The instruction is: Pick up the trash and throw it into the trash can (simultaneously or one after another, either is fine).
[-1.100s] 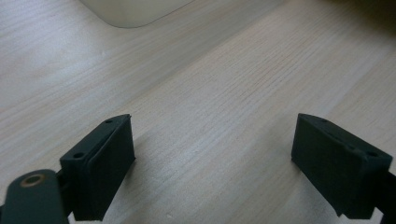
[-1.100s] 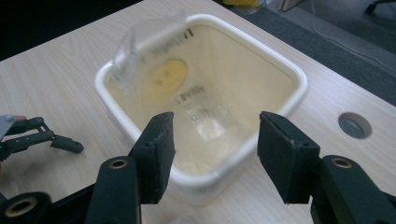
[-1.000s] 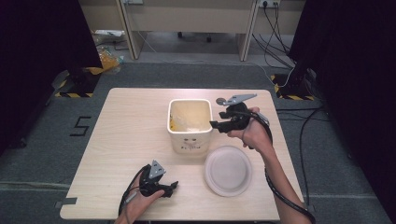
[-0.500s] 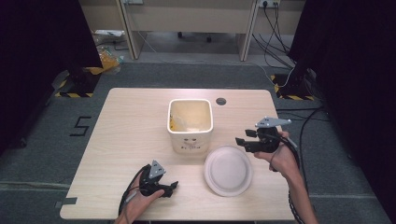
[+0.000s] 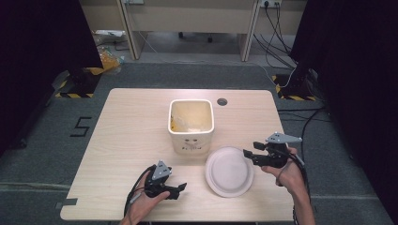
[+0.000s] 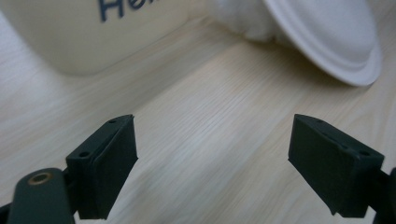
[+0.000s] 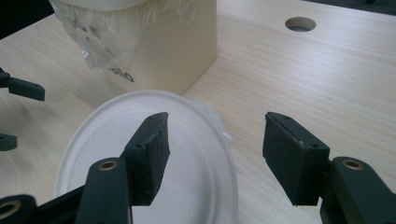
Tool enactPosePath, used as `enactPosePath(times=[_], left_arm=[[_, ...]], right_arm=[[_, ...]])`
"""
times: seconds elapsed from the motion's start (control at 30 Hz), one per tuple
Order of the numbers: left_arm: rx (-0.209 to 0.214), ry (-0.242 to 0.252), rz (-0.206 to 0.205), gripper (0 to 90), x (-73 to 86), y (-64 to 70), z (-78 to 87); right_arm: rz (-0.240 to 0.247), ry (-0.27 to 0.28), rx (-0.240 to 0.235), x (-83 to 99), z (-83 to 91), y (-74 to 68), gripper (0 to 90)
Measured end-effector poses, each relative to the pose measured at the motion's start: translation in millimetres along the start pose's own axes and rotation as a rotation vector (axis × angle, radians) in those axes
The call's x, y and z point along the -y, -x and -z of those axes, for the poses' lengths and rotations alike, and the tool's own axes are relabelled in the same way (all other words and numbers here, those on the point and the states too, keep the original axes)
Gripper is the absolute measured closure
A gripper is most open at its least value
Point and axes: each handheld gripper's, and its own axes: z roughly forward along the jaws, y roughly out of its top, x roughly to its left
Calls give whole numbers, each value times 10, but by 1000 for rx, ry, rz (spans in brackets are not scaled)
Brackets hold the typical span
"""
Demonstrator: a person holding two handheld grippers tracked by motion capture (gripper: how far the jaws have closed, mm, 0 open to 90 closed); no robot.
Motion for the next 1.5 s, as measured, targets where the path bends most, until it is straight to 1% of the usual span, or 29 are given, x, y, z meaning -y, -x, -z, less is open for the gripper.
enactPosePath(times=[0.03,0.07,0.1,0.17,0.2,0.23,0.27,0.3,0.37,0.4,0.43,0.47,0.63,0.73,0.8,0.87,0.97,1.03,1.13,1.23,1.3,1.37,1.4,1.43,1.5], left_arm=[[12,8,-1,149,-33,25,-6],[22,17,-8,149,-71,54,-22],[27,20,-13,149,-100,75,-36],[42,23,-24,149,-161,120,-78],[52,23,-20,149,-181,134,-91],[89,32,2,149,-224,169,-120],[89,32,2,149,-224,169,-120],[116,37,11,149,-254,196,-136],[119,37,1,149,-300,246,-164],[125,36,-2,149,-329,267,-192],[128,36,0,149,-346,278,-213],[125,38,0,149,-367,292,-250],[114,6,-5,149,-431,343,-466],[95,-6,-13,149,-445,366,-566],[86,-15,-13,150,-442,355,-618],[86,-19,-5,150,-436,342,-664],[64,-36,-17,151,-416,340,-720],[57,-47,-17,152,-397,337,-748],[49,-59,-19,151,-375,338,-771],[44,-58,-24,148,-368,343,-777],[39,-55,-27,147,-365,349,-778],[32,-53,-33,147,-360,360,-781],[26,-55,-39,147,-360,369,-783],[20,-58,-46,146,-360,379,-785],[13,-62,-60,146,-361,395,-790]], right_arm=[[0,0,0,0,0,0,408],[-6,-11,2,26,-11,4,401],[1,-29,7,54,-16,9,399],[-12,-27,8,101,-10,19,396],[-11,-33,7,132,-8,30,396],[-19,-37,15,177,1,51,395],[-19,-37,15,177,1,51,395],[-23,-42,17,195,8,57,394],[-34,-44,22,244,39,92,394],[-48,-43,31,281,74,120,392],[-47,-40,34,292,82,129,392],[-47,-40,34,292,82,129,392],[-59,-43,36,343,111,156,391],[-62,-45,34,355,109,162,391],[-65,-47,33,359,103,160,390],[-61,-54,26,367,90,154,389],[-61,-63,20,378,50,144,386],[-61,-68,14,383,26,134,386],[-61,-67,-2,373,18,106,384],[-49,-64,-24,356,12,53,382],[-50,-62,-37,345,1,19,382],[-57,-61,-69,339,-18,-16,385],[-53,-64,-102,338,-45,-54,393],[-53,-64,-102,338,-45,-54,393],[-52,-68,-133,334,-77,-99,404]])
